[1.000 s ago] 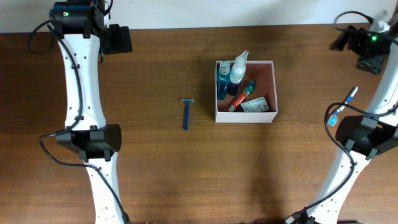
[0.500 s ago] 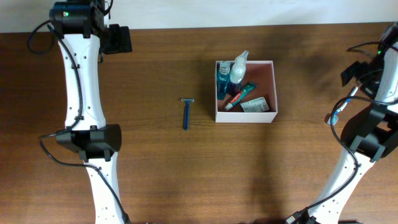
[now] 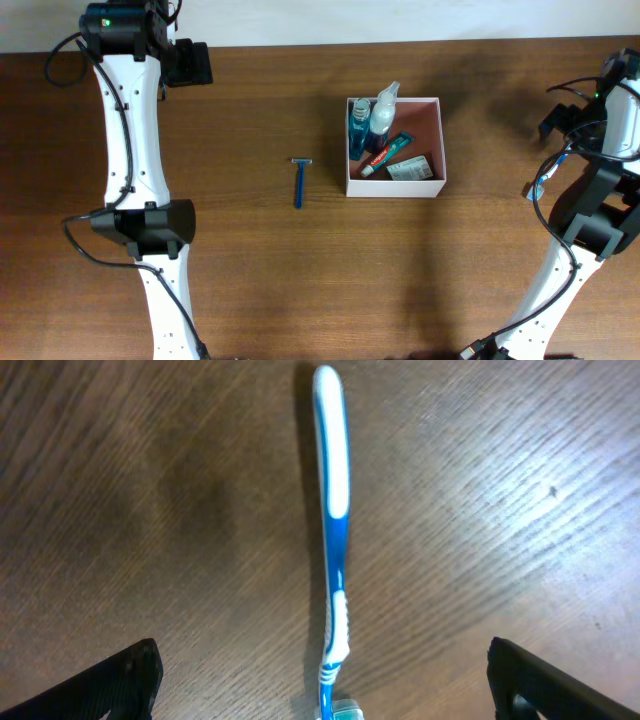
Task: Pack container
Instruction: 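Open the right gripper and move it right toward the toothbrush, then lower the right gripper over the blue-white toothbrush handle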
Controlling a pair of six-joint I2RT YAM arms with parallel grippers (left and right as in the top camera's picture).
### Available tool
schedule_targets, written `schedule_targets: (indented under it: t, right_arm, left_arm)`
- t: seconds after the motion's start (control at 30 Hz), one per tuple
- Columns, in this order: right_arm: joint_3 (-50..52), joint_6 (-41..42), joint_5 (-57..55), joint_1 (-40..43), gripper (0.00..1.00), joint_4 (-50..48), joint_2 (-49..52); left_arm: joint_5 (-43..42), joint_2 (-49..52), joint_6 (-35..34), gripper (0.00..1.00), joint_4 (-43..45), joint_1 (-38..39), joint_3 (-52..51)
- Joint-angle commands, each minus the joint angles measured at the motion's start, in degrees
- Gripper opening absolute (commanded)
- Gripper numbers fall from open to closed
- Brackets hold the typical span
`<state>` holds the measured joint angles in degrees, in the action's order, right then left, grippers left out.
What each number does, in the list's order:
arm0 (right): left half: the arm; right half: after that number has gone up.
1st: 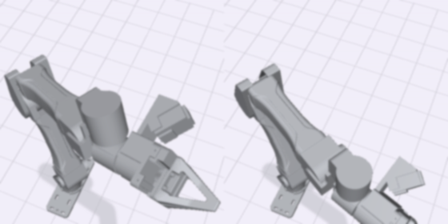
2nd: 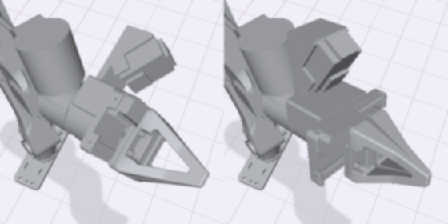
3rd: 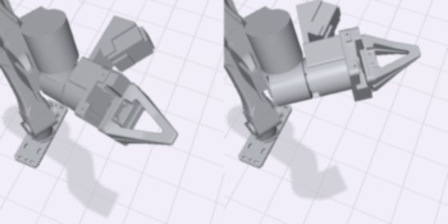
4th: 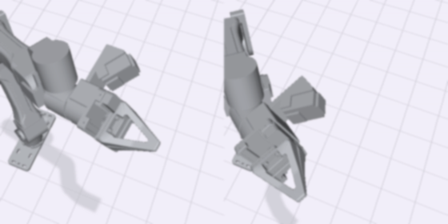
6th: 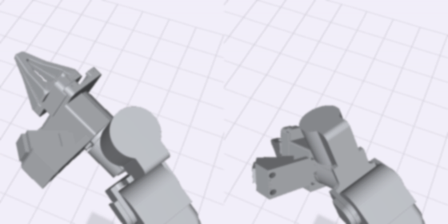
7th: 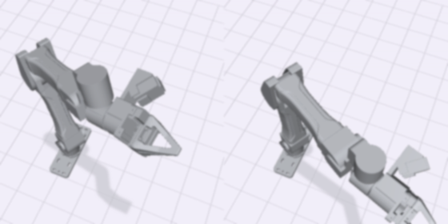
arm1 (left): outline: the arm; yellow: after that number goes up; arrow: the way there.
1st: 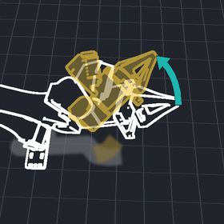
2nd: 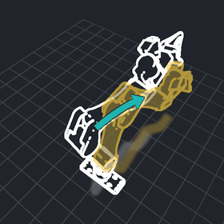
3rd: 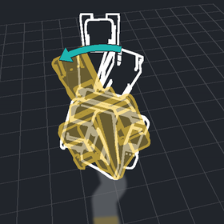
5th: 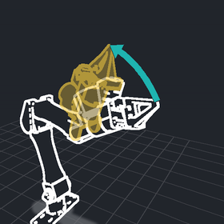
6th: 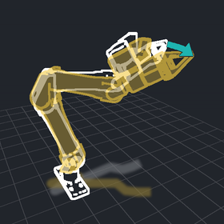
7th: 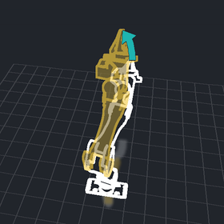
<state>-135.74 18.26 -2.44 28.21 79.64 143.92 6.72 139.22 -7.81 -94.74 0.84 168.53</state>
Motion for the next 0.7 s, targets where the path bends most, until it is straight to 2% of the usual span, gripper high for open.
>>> schedule_targets:
  t: [0.0, 0.67]
  right_arm:
    - [1.4, -4.0, 1.9, 0.9, 0.99, -1.3, -2.0]
    - [4.0, -4.5, 5.2, 3.0, 0.99, -4.0, 0.2]
  left_arm:
    - [0.6, 0.5, -0.5, 0.99, 0.0, -0.2, 0.0]
    - [0.6, 0.5, -0.5, 0.99, 0.0, -0.2, 0.0]
